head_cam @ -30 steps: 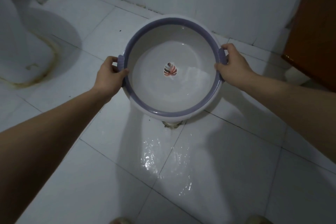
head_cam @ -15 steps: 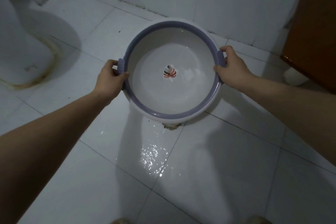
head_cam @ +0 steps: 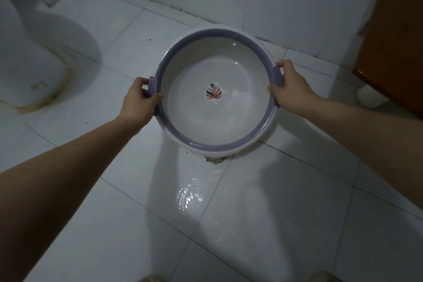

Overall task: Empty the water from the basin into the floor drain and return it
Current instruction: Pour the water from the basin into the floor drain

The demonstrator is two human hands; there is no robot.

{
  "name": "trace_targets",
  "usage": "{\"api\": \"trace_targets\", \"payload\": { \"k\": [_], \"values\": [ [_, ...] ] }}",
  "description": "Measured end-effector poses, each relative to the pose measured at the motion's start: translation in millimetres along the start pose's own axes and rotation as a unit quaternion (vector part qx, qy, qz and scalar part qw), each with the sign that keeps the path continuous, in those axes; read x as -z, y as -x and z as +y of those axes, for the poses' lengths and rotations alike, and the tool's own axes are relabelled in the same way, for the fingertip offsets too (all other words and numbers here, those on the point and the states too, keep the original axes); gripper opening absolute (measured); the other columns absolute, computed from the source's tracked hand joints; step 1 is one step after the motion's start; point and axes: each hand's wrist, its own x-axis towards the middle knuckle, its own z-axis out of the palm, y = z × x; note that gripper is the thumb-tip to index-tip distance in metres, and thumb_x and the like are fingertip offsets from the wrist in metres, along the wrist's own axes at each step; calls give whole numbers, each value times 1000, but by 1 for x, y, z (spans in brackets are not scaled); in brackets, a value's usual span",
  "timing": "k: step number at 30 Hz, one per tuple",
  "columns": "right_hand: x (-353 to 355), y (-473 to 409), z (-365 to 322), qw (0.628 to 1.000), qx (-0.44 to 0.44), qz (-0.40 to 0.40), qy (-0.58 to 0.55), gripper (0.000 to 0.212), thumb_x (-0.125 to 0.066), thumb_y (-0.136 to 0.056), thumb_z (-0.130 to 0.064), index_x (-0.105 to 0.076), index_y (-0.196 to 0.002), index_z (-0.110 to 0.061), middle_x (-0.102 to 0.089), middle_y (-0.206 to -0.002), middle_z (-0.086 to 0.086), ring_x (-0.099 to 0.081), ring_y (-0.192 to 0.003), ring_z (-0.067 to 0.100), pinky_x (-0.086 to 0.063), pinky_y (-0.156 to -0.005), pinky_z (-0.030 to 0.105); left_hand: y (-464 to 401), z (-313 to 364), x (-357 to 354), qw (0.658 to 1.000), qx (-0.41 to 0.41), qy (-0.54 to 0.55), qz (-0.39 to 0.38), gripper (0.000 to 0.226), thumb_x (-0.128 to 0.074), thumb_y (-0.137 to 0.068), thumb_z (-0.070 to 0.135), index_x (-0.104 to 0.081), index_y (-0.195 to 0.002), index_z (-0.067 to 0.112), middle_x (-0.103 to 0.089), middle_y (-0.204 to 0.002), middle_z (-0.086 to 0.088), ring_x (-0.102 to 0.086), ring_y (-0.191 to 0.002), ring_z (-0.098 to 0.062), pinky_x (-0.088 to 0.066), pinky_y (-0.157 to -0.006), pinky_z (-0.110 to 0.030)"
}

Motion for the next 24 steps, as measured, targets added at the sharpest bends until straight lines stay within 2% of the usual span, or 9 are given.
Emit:
{"api": "trace_targets", "payload": {
  "k": [3, 6, 10, 15, 19, 24],
  "values": [
    [0, 0, 1, 1000, -5, -3, -1, 50, -55, -97, -18, -30, -140, -20, -55, -103, 9, -55, -74, 16, -41, -55, 24, 0, -1, 0, 1000, -2, 1, 2, 39, -60, -100, 27, -46, -135, 18, -65, -113, -7, -68, -96, -29, -58, -77, -38],
    [1, 0, 0, 1000, -6, -5, -1, 50, -54, -97, -18, -29, -141, -21, -56, -105, 9, -58, -81, 23, -42, -56, 24, -1, -2, 1, 1000, -5, 2, 2, 38, -60, -100, 28, -47, -134, 19, -66, -111, -6, -68, -95, -28, -57, -75, -36],
    [0, 0, -1, 1000, -3, -6, -6, 49, -54, -97, -18, -30, -140, -20, -56, -105, 10, -58, -78, 21, -44, -56, 25, -1, -4, -1, 1000, -8, -1, 7, 37, -61, -99, 27, -47, -133, 18, -66, -110, -6, -68, -94, -27, -57, -76, -37],
    [0, 0, -1, 1000, -3, -3, -5, 49, -54, -98, -18, -30, -140, -19, -55, -106, 9, -58, -84, 25, -43, -57, 24, -2, -5, -1, 1000, -8, -3, 9, 37, -61, -99, 28, -47, -132, 19, -65, -110, -4, -68, -92, -26, -59, -77, -39],
    [-2, 1, -1, 1000, -7, -2, -3, 49, -54, -98, -19, -30, -141, -19, -55, -106, 8, -58, -85, 25, -41, -56, 24, -2, -6, -3, 1000, -7, -2, 12, 38, -60, -100, 28, -46, -134, 19, -64, -110, -3, -67, -92, -26, -55, -70, -33],
    [-4, 1, 0, 1000, -10, -9, -4, 49, -54, -98, -19, -29, -140, -20, -56, -104, 8, -59, -85, 27, -41, -57, 24, 0, -5, -2, 1000, -6, -2, 10, 38, -59, -101, 26, -45, -135, 18, -63, -111, -4, -66, -93, -26, -55, -75, -36]
  ]
}}
